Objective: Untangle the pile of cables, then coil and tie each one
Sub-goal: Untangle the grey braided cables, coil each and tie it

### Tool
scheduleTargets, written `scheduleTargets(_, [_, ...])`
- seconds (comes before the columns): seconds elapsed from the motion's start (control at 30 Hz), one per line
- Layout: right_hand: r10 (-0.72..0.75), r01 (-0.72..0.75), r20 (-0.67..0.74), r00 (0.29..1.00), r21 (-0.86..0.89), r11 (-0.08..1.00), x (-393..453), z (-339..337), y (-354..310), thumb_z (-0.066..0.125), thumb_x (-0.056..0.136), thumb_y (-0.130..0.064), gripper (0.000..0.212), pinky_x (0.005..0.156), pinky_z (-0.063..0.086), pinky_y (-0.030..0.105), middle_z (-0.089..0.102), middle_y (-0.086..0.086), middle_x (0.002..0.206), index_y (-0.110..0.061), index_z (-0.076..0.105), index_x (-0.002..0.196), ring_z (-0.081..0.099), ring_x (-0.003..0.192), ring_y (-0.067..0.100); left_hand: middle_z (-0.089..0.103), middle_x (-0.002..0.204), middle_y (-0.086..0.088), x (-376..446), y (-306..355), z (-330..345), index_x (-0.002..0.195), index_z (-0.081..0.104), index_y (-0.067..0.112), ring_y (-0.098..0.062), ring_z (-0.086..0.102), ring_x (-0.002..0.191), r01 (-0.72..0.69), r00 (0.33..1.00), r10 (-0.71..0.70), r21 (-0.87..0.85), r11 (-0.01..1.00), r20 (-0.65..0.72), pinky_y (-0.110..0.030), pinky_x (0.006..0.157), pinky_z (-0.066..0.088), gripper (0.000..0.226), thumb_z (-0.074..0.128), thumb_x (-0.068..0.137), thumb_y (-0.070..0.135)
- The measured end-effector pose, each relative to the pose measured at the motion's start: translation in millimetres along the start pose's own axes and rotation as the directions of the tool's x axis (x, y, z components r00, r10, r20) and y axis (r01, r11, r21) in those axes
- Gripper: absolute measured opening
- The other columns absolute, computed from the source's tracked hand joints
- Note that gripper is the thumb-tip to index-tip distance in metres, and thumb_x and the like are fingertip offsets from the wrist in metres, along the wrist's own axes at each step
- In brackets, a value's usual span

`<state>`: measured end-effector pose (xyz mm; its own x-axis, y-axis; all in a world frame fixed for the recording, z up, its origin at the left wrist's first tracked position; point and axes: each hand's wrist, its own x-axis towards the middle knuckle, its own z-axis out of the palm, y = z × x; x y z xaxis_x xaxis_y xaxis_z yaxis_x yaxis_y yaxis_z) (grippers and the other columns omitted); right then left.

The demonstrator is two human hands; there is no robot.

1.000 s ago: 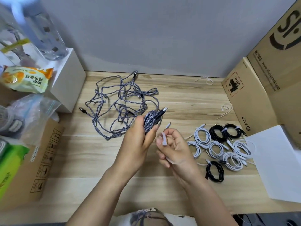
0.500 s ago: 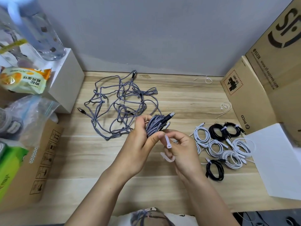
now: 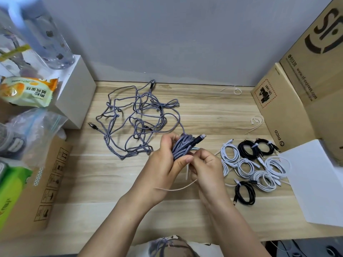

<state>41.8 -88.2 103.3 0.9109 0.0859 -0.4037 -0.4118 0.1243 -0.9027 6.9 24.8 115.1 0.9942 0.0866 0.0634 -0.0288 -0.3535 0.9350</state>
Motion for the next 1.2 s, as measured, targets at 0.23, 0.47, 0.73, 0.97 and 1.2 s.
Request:
scheduleTargets(0.23, [-0.132,0.137,0.052,0.99,-0.126,0.982,-5.5,-0.4,1.7,0.069,0.078,-0.002,0.038,0.043,0.02,0.021,0.034,0.0,0.043,-0.016,0.046,0.051,0.025,0.043,0.011,0.053,0.085,0.023,0.8,-6.3,-0.4,0.098,0.033,0.038,-0.002,0.052,0.077,-0.005,1.0,0.007,0.069,0.998,-0.03,-0.023,0.077,0.042,0.027,0.052,0.086,0.051])
scheduleTargets(0.47, [-0.204,0.26,0.267,0.942,-0.194,0.946,-9.2,-2.9,-8.8,0.056,0.089,-0.001,0.021,0.047,0.031,0.011,0.049,-0.015,0.045,-0.01,0.058,0.07,0.039,0.043,0.0,0.06,0.077,0.025,3.2,-9.5,-9.7,0.111,0.039,0.03,0.005,0.053,0.071,0.108,0.994,-0.107,-0.168,0.98,0.017,-0.021,0.072,0.043,0.042,0.064,0.082,0.046])
scheduleTargets(0.73, [-0.127,0.186,0.26,0.957,-0.216,0.959,-7.1,-3.9,-14.4,0.054,0.089,0.003,0.03,0.041,0.027,0.014,0.042,-0.012,0.039,-0.012,0.054,0.063,0.032,0.037,0.001,0.051,0.064,0.011,0.6,-16.6,-8.9,0.084,0.043,0.017,-0.006,0.042,0.059,0.142,0.99,-0.12,-0.395,0.908,0.078,-0.018,0.057,0.037,0.037,0.063,0.071,0.045])
scheduleTargets(0.97, [-0.128,0.179,0.19,0.973,-0.283,0.942,-5.0,-3.9,-8.3,0.072,0.077,-0.019,0.018,0.045,0.027,0.016,0.038,-0.01,0.048,-0.018,0.056,0.067,0.031,0.044,0.003,0.057,0.068,0.019,0.2,-12.0,-6.1,0.084,0.045,0.022,0.0,0.048,0.064,0.131,0.991,-0.127,-0.263,0.956,0.034,-0.021,0.061,0.037,0.027,0.064,0.076,0.04])
scheduleTargets(1.2, [-0.558,0.605,0.254,0.79,-0.473,0.64,-11.5,-5.2,-25.5,0.067,0.074,-0.014,0.008,0.061,0.04,0.014,0.051,-0.013,0.069,-0.022,0.065,0.075,0.049,0.063,0.002,0.05,0.07,0.018,-2.2,-8.7,-7.5,0.076,0.035,0.031,-0.004,0.047,0.066,0.042,0.999,-0.045,0.099,0.994,0.027,-0.028,0.066,0.034,0.024,0.055,0.084,0.041])
